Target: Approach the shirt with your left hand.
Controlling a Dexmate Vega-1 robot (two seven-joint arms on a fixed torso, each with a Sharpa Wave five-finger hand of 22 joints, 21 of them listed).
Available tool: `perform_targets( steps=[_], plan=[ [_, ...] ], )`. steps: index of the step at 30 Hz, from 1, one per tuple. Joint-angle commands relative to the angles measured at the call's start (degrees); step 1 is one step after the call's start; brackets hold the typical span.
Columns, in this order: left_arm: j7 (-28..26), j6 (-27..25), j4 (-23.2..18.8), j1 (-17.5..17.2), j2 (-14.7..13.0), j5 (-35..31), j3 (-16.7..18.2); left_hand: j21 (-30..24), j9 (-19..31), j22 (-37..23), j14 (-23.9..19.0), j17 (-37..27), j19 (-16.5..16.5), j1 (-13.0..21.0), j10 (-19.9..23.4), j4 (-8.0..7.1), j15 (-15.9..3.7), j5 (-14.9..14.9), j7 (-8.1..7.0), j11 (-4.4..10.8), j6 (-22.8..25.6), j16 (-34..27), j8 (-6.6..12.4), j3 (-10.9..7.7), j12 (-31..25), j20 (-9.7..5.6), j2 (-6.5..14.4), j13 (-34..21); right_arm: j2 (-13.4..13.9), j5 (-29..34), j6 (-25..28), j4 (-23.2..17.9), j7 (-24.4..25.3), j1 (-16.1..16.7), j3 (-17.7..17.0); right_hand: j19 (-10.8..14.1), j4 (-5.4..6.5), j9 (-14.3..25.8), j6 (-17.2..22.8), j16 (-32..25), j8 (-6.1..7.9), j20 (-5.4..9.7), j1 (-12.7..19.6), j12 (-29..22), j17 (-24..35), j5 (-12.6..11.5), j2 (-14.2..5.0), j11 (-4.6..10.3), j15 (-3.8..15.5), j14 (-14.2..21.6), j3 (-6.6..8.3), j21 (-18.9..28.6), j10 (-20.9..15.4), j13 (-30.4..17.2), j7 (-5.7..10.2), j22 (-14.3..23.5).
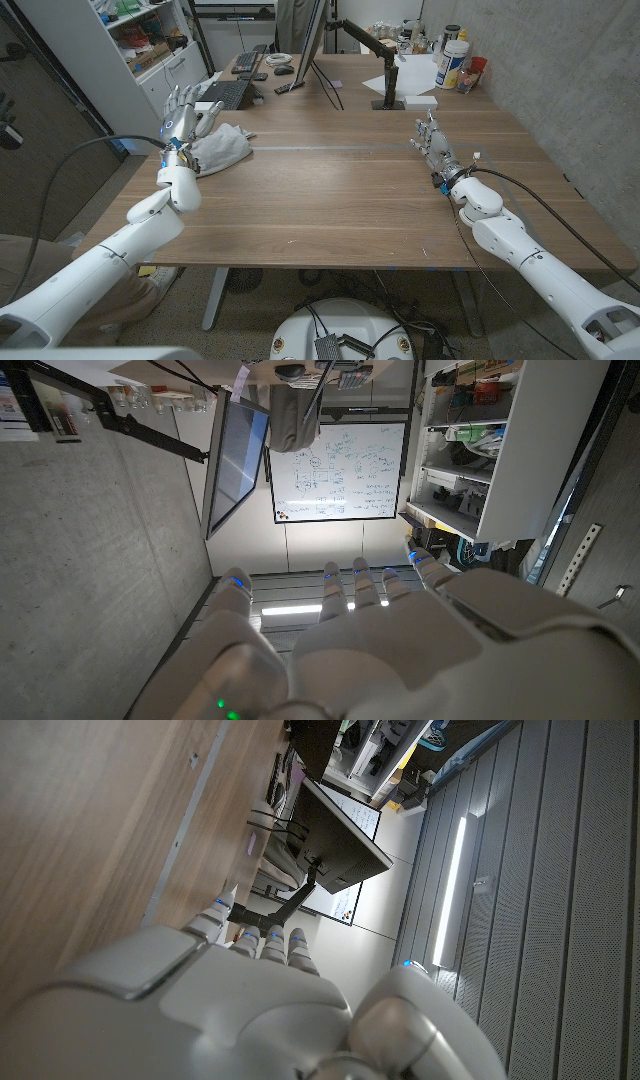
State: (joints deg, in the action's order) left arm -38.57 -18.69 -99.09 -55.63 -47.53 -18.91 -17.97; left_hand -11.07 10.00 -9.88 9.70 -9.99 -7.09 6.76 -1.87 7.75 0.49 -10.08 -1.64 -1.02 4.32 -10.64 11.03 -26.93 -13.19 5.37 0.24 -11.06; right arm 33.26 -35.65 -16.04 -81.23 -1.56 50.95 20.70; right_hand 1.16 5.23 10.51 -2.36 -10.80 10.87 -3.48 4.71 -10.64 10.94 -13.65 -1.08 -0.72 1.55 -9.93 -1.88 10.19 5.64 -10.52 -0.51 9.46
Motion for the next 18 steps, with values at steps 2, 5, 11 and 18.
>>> perform_targets(
  steps=[2,5,11,18],
  plan=[
    [0.91,-2.83,2.70,3.84,0.23,-0.13,-2.78,-0.20,0.29,-0.08,-0.01,-0.15,0.74,0.77,0.16,0.27,-0.18,0.21,0.00,-0.23,0.57,-0.10,-0.08,-0.14,0.09,0.29,0.05,-0.16,0.45,-0.50,0.45,0.17,-0.68,-0.30,-0.28,0.01,0.13,0.19,0.07,-0.31,0.26,0.23,0.04,-0.51,0.09,-0.04,-0.36,-0.10,0.10,-1.41,-0.23,0.37,-0.02,-0.20,0.24,0.17],
    [0.84,-2.67,3.61,4.57,0.37,0.16,-3.18,-0.22,0.29,-0.07,-0.12,-0.15,0.82,0.79,0.24,0.27,-0.18,0.21,0.11,-0.15,0.73,-0.13,-0.03,-0.15,0.07,0.32,0.07,-0.16,0.62,-0.44,0.42,0.03,-0.71,-0.27,-0.35,-0.01,0.12,0.19,0.07,-0.32,0.26,0.20,0.04,-0.50,0.09,-0.04,-0.38,-0.16,0.00,-1.42,-0.24,0.37,0.01,-0.20,0.26,0.17],
    [1.16,-3.22,4.83,5.69,0.50,0.69,-3.97,-0.15,0.29,-0.06,-0.06,-0.15,0.76,0.87,0.08,0.30,-0.22,0.20,0.14,-0.16,0.67,-0.07,-0.09,-0.18,0.16,0.29,0.13,-0.16,0.82,-0.54,0.49,-0.09,-0.96,-0.21,-0.38,-0.05,0.12,0.19,0.07,-0.34,0.26,0.20,0.05,-0.52,0.08,-0.04,-0.40,-0.21,0.00,-1.38,-0.26,0.36,-0.04,-0.20,0.24,0.17],
    [1.52,-4.45,5.81,6.45,0.52,1.72,-4.21,-0.15,0.29,-0.05,-0.83,-0.16,0.95,0.99,0.33,0.35,-0.12,0.18,0.20,-0.17,0.65,-0.31,-0.15,-0.20,0.11,0.34,0.17,-0.16,1.29,-0.66,0.15,-0.52,-1.19,0.14,-0.77,-0.07,0.11,0.19,0.10,-0.37,0.27,0.17,0.06,-0.53,0.08,-0.04,-0.41,-0.26,-0.10,-1.33,-0.28,0.37,-0.07,-0.20,0.20,0.17]
  ],
)
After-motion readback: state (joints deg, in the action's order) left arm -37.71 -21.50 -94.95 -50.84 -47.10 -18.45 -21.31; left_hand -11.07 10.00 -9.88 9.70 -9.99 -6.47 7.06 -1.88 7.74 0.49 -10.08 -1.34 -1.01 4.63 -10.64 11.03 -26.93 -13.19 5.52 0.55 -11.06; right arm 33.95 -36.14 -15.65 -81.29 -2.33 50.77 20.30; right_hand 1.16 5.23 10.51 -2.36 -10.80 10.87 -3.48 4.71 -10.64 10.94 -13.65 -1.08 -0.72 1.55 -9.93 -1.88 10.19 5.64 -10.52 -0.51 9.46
